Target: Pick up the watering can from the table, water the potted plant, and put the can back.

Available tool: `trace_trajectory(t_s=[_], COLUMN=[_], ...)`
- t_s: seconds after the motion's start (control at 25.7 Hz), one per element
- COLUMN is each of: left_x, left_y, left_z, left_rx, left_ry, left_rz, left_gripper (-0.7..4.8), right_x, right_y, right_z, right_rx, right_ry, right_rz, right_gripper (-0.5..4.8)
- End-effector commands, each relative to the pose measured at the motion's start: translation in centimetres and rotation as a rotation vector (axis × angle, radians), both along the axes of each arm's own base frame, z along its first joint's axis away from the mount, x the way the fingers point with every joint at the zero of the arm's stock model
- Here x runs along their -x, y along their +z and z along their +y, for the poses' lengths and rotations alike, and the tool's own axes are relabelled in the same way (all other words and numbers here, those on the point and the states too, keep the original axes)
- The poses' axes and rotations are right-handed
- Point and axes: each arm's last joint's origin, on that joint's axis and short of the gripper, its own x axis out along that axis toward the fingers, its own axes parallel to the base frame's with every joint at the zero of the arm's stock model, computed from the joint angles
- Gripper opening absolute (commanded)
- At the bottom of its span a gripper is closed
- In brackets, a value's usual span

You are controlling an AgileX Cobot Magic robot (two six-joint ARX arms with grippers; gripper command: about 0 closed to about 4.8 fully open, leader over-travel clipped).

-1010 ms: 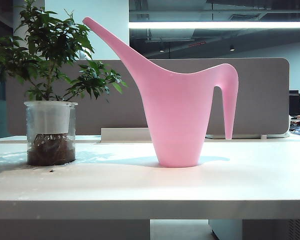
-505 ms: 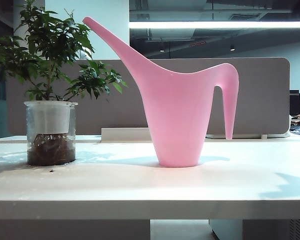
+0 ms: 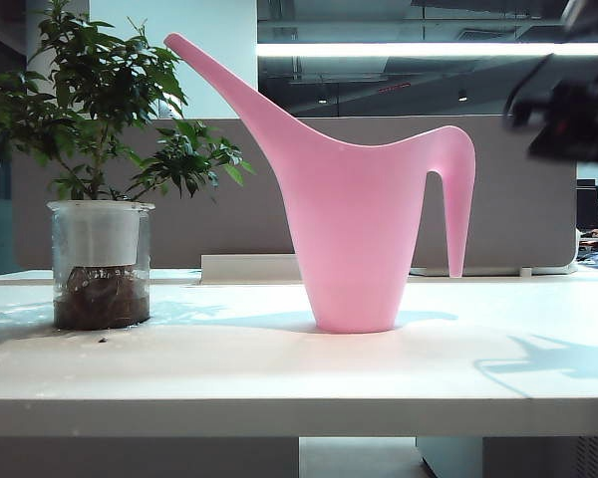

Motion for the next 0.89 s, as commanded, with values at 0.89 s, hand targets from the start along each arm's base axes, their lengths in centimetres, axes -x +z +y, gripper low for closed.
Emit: trace_trajectory(t_s=[0.89], left_x=[0.0], left_y=[0.1], left_z=[0.0], left_rx=[-0.001], left_ry=[-0.003], left_rz=[-0.01], left_gripper=[-0.05], right_x=[-11.4], right_y=[-2.1], right_z=[2.9], right_rx=[0.041], right_ry=[0.127], right_rz=[-0.091], right_gripper=[2.53])
